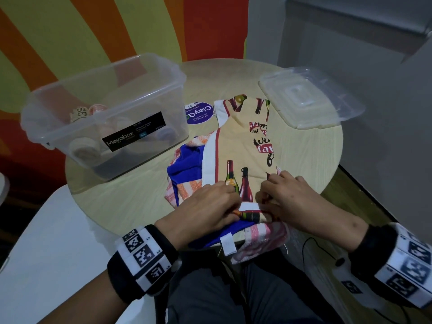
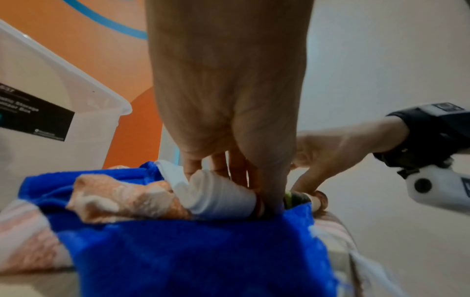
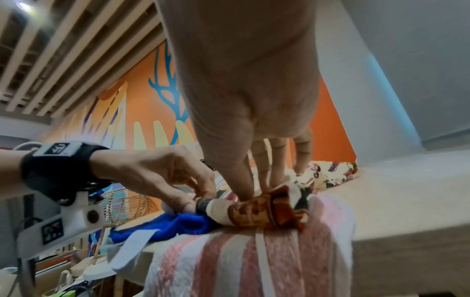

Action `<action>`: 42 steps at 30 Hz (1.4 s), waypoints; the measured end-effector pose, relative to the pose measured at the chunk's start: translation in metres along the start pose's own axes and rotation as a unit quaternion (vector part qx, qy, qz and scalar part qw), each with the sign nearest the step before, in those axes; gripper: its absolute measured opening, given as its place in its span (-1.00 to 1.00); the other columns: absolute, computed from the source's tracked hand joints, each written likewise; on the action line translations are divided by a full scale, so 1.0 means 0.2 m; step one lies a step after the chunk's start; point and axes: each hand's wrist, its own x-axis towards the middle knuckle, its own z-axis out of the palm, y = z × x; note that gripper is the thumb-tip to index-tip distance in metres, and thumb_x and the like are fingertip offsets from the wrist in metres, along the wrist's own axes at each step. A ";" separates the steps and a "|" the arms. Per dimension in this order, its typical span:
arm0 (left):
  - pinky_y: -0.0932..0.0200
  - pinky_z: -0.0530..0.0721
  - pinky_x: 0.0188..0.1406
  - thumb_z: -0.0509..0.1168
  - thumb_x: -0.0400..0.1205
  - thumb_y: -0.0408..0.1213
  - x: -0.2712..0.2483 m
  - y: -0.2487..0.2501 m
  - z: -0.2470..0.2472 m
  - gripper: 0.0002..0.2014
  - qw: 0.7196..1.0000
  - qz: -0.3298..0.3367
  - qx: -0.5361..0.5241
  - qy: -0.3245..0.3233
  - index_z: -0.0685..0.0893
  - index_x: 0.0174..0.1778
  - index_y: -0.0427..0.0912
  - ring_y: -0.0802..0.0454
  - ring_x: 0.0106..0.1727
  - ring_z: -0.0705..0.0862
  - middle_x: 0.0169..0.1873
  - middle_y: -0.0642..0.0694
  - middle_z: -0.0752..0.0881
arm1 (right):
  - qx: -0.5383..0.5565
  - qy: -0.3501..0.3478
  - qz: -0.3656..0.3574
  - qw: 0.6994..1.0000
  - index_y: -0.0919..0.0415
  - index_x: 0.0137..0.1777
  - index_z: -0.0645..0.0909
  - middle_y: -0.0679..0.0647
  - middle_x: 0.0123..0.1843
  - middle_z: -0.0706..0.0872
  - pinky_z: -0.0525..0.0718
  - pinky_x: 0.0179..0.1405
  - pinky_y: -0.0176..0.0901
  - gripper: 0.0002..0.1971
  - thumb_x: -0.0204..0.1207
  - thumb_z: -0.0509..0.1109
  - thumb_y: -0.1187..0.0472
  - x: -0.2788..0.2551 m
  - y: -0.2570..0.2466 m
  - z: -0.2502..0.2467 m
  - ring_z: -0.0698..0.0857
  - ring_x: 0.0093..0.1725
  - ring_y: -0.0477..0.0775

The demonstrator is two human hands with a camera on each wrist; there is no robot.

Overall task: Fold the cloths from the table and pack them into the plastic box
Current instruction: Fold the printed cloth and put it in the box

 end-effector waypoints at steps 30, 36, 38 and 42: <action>-0.05 0.74 -0.07 0.08 0.81 0.19 0.18 -0.11 -0.07 -0.60 0.977 -0.180 0.105 0.053 0.57 0.19 -0.08 -0.07 -0.08 0.69 -0.06 -0.11 0.72 | 0.200 0.029 0.061 0.978 0.15 -0.06 0.76 0.01 -0.16 0.78 0.72 -0.15 0.01 -0.90 0.61 0.52 0.12 0.14 0.07 0.03 0.73 -0.14 0.01; 0.18 0.60 0.03 0.21 0.73 0.22 0.10 -0.07 -0.12 -0.58 0.997 -0.008 0.040 0.058 0.64 0.30 0.00 0.09 0.19 0.53 0.20 0.02 0.64 | 0.185 0.015 0.072 0.980 0.05 -0.13 0.66 -0.09 -0.24 0.65 0.44 -0.36 -0.22 -0.87 0.58 0.55 0.11 0.18 0.06 0.03 0.65 -0.16 0.03; 0.09 0.62 0.07 0.31 0.70 0.17 0.09 -0.08 -0.08 -0.59 0.998 0.032 0.058 0.022 0.65 0.36 0.00 0.06 0.21 0.52 0.23 0.01 0.63 | 0.204 0.010 0.075 0.976 0.03 -0.18 0.61 -0.09 -0.26 0.66 0.45 -0.37 -0.22 -0.81 0.55 0.59 0.10 0.18 0.08 0.02 0.66 -0.19 0.00; 0.03 0.70 0.18 0.35 0.74 -0.07 0.07 -0.14 -0.06 -0.67 0.999 0.009 0.013 0.035 0.67 0.43 0.00 0.08 0.28 0.60 0.27 0.02 0.68 | 0.283 -0.039 0.032 0.958 -0.01 0.01 0.64 -0.08 -0.10 0.74 0.69 -0.18 -0.17 -0.75 0.46 0.66 0.07 0.11 0.14 -0.02 0.70 -0.12 -0.10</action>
